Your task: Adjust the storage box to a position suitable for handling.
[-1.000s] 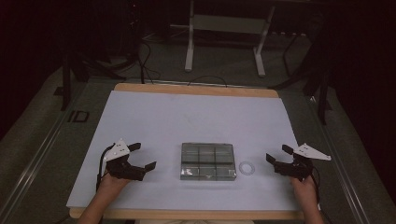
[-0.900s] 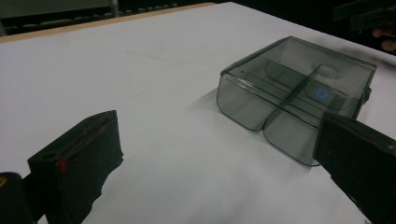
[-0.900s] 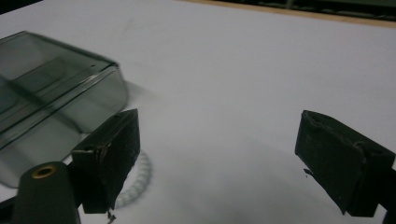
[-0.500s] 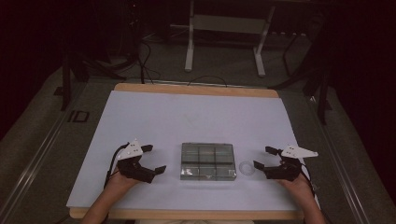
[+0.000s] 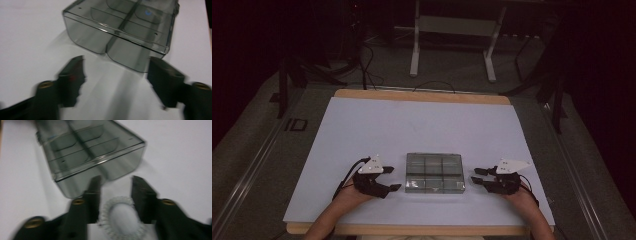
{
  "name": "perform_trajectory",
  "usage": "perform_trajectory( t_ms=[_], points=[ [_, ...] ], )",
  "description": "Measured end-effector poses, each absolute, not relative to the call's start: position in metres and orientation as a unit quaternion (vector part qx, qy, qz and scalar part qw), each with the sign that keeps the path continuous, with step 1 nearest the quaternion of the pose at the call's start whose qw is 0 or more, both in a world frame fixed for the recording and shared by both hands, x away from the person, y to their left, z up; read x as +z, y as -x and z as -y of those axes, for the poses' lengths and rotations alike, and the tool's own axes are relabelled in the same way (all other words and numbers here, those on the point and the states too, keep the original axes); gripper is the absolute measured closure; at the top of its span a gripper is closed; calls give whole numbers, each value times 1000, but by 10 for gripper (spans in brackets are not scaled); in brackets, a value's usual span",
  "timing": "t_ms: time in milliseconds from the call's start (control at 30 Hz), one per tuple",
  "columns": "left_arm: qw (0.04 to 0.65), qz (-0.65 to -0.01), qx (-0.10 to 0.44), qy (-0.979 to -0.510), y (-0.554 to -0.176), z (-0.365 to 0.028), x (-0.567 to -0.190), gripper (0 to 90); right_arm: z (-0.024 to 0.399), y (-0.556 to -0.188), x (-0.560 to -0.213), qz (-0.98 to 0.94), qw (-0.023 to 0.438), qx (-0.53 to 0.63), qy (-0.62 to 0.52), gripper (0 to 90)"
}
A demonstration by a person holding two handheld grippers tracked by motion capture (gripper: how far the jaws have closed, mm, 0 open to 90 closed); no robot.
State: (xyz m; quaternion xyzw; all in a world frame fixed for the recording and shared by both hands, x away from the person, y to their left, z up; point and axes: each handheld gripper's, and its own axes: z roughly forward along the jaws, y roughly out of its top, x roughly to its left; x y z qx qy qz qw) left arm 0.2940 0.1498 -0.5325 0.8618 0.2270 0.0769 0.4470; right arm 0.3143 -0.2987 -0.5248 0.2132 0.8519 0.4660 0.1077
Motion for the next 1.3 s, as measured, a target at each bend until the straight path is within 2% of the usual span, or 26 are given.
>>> perform_trajectory(
  t_ms=[67,133,267,367,533,1300],
  points=[
    [442,-221,70,-867,-295,-148,-532,419,293,-313,-527,-861,103,457,-199,722],
    [436,-207,68,-873,-296,-146,-532,546,289,-313,-528,-867,97,450,-189,789],
    [427,-196,66,-880,-297,-142,-531,652,284,-315,-532,-872,85,447,-183,897],
    [413,-190,65,-888,-298,-139,-531,765,282,-316,-533,-875,77,443,-181,900],
    [398,-184,69,-896,-300,-134,-532,895,276,-317,-535,-883,70,431,-171,900],
    [404,-174,78,-895,-301,-128,-518,900,274,-317,-522,-880,67,442,-161,900]
  ],
)
